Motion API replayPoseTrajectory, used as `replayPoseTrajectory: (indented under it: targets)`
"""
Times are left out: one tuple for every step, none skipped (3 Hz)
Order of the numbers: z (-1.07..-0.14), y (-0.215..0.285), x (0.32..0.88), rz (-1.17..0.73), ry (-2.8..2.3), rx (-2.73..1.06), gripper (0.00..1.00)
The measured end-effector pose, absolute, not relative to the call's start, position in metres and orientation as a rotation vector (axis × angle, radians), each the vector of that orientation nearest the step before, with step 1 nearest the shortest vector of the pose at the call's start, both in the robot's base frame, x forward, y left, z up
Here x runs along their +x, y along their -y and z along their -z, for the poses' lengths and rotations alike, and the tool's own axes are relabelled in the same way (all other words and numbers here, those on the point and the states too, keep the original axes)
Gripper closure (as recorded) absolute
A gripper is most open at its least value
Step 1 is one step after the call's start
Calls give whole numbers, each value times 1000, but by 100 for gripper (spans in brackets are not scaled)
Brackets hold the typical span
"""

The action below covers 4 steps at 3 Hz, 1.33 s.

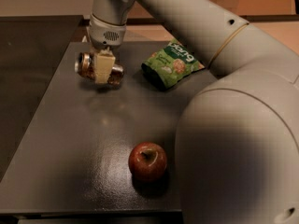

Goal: Knock orange can over

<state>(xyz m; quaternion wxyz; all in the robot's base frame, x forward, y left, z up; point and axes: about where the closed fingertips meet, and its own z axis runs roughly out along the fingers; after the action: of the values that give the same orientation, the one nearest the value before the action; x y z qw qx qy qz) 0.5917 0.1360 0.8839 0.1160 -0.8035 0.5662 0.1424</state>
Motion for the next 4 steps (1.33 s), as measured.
replayPoseTrajectory:
  targets:
    - [-876,-127,593,-353,-1662,-2421,82]
    - [-869,-119,596,-261,-1662,-2487,59]
    - [-865,-113,601,-201,-1665,-2529,36]
    - [-859,-112,604,-164,-1653,-2571,13]
